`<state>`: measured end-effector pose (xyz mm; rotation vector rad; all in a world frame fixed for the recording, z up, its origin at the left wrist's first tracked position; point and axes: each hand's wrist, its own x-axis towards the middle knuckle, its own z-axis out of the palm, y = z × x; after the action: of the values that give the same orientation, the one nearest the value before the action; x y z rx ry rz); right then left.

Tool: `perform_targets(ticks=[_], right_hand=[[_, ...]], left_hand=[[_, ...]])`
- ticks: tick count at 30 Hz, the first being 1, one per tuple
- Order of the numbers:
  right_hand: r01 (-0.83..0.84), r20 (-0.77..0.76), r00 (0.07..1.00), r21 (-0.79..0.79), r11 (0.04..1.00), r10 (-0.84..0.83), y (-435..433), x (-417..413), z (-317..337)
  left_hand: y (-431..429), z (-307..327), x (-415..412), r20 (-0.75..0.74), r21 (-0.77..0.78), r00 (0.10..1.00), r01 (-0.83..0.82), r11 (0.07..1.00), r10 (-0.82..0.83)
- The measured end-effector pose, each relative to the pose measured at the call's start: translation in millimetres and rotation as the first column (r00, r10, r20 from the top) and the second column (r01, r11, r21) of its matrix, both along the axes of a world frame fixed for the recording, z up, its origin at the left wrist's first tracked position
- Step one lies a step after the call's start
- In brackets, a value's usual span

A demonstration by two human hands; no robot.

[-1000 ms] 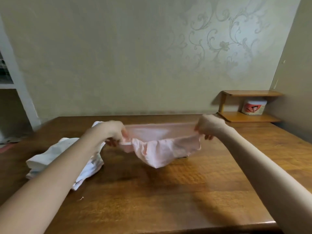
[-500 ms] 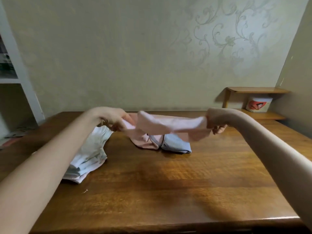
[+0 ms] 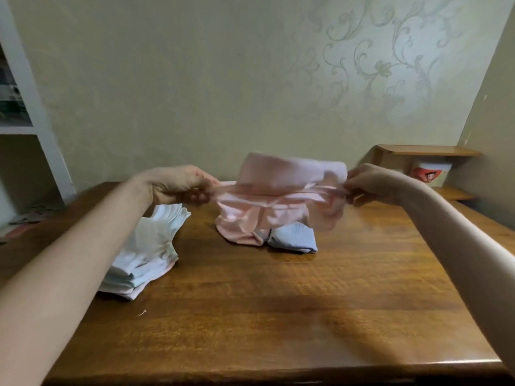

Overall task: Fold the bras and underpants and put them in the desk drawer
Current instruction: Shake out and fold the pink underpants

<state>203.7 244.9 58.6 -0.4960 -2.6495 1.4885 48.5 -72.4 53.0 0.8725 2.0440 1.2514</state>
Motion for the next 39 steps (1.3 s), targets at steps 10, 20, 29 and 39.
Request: perform_targets(ticks=[10,20,29,39], right_hand=[[-0.345,-0.153,0.889,0.394,0.852,0.431,-103,-12,-28],[-0.308,-0.358,0.845,0.282,0.909,0.397,-91,-1,-15],[-0.705,-0.62,0.661,-0.324,0.631,0.421,-22,26,9],[-0.371,-0.448,0.853,-0.157,0.915,0.269,23,29,-23]], left_hand=[[61,-24,56,-0.364,-0.052,0.924,0.105,0.993,-0.117],[61,-69,27,-0.713,-0.279,0.686,-0.093,0.956,-0.141],[52,-83,7,-0.86,-0.309,0.501,-0.36,0.88,-0.098],[17,-27,7,0.065,0.588,0.994,-0.112,0.801,0.092]])
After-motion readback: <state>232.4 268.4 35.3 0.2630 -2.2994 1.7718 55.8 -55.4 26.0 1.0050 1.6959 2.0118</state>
